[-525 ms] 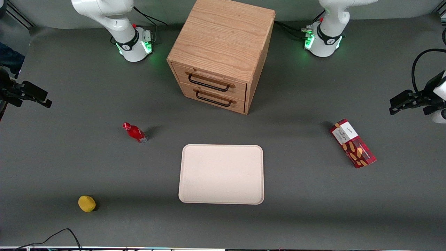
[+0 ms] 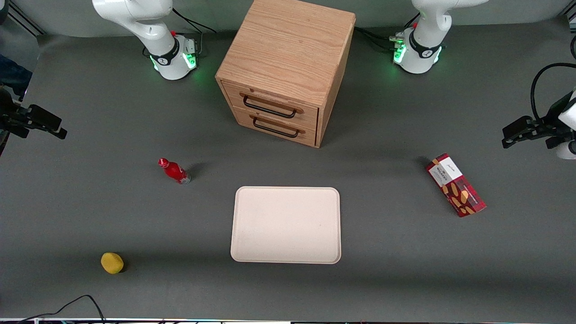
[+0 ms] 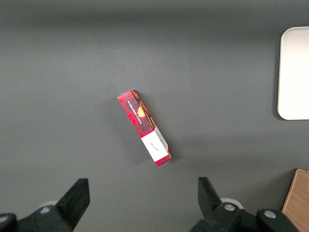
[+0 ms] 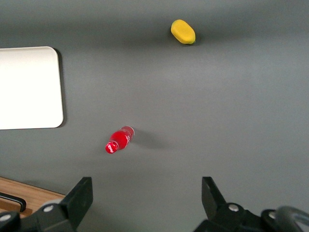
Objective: Place red cookie box on tray
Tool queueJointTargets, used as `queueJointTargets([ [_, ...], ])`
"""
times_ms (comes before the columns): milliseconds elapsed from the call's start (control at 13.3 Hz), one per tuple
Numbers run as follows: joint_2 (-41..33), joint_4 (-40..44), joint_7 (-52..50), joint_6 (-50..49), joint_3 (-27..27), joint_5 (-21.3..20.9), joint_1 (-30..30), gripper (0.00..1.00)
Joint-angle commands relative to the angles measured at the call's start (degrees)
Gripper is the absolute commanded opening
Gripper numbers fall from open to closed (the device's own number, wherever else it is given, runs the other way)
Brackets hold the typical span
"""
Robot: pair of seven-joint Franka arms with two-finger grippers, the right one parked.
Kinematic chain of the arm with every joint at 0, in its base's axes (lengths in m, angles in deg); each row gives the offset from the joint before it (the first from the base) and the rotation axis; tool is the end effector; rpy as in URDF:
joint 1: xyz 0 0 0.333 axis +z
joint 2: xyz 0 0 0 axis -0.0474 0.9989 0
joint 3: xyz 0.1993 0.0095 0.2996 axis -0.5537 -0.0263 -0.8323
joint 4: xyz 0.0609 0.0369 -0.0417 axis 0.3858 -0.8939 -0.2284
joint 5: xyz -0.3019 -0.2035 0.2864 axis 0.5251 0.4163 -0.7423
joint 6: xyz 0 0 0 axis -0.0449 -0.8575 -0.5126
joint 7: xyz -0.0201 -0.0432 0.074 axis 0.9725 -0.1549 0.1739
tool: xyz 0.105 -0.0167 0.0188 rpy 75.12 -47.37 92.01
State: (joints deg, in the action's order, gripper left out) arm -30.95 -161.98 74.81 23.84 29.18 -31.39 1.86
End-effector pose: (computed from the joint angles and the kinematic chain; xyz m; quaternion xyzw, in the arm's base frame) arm 0.6512 0.0007 0.6418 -0.9996 0.0187 -0.0194 0.0105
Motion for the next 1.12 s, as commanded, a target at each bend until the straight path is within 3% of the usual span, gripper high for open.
queueJointTargets([
  [0, -0.95, -1.69, -0.73, 1.77, -0.27, 0.01, 0.08, 1.00],
  [750, -1.57, -0.90, -1.35, 0.45, -0.54, -0.43, 3.77, 1.00],
  [1050, -2.18, -3.88, -6.88, 0.62, -0.54, 0.28, 5.27, 1.00],
])
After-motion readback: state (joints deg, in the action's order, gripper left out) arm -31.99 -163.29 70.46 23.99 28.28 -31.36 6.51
